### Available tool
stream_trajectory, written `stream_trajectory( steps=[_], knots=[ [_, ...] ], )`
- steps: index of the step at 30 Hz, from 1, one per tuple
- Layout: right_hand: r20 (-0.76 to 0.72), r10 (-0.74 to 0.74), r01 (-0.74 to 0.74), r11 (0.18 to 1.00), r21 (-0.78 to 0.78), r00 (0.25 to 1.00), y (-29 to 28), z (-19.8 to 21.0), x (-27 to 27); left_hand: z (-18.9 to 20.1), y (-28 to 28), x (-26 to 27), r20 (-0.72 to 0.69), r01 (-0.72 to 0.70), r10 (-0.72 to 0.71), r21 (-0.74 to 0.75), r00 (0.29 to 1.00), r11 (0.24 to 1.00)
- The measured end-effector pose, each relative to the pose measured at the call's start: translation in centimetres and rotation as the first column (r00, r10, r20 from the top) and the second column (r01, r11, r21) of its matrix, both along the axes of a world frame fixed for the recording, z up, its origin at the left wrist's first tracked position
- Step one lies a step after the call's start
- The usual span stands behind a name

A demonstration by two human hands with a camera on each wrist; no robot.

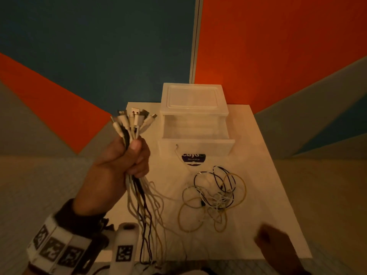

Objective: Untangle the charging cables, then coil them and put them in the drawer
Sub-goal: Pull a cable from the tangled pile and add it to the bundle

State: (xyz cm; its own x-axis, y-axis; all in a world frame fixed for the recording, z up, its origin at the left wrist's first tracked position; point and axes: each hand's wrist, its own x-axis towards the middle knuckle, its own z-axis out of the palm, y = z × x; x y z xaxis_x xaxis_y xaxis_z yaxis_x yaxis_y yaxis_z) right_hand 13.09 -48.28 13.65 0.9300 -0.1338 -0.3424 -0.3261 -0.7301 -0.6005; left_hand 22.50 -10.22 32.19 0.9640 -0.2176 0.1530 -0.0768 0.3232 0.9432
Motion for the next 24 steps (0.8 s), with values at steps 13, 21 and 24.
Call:
stream_trajectory(
  steps=[13, 21, 24],
  knots=[
    [0.017, 0.717, -0.541, 0.511, 0.668, 0.697, 23.5, 3.4, 6.2, -0.2, -0.7, -0.2, -0.078, -0.037, 0.032, -0.061, 0.996, 0.997],
    [-0.373, 0.848, -0.682, 0.526, 0.508, 0.376, 21.6, -4.7, 4.1, 0.5, 0.4, -0.6, -0.014, -0.047, 0.046, -0.137, 0.999, 0.989],
    [-0.418, 0.827, -0.666, 0.555, 0.499, 0.376, 21.1, -5.3, 3.9, -0.1, 0.2, -0.4, -0.032, -0.054, 0.051, -0.115, 0.998, 0.992]
  ],
)
